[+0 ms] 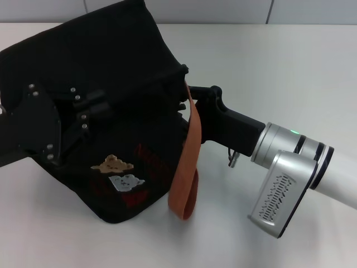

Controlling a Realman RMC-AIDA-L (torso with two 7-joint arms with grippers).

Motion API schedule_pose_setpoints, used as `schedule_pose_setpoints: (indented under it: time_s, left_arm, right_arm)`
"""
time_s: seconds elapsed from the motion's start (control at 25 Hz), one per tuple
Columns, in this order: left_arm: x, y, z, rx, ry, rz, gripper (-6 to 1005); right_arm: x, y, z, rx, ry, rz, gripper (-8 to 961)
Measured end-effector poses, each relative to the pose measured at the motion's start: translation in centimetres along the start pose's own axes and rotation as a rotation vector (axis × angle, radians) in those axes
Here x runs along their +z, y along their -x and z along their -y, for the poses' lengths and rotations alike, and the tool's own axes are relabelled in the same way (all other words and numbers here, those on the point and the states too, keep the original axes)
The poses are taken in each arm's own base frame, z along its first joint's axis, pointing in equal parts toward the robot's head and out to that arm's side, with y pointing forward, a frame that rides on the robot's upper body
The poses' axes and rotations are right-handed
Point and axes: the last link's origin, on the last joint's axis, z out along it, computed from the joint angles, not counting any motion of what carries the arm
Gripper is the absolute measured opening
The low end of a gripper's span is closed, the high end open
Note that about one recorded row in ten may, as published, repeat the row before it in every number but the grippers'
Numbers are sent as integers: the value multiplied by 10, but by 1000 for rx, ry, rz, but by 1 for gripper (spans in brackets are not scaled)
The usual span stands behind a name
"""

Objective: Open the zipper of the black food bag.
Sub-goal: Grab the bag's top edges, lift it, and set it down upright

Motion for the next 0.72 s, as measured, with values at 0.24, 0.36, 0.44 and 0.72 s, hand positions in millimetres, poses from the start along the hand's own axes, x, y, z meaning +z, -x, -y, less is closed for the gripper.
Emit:
schedule_pose_setpoints:
  time_s: [0.24, 0.36, 0.44, 0.72]
  left_arm:
    - [1, 1, -1, -4, 8, 3, 97]
    - [1, 1, -1, -4, 8, 3, 97]
    - [1, 1, -1, -4, 8, 3, 97]
    - [2, 1, -1, -5, 7, 3, 97]
  right_arm:
    - [2, 1, 0, 1, 0, 6, 279]
    - [3, 2, 1, 2, 1, 10, 183]
    - [3, 3, 1, 2, 1, 12, 119]
    - [4, 1, 0, 1, 11, 1, 41]
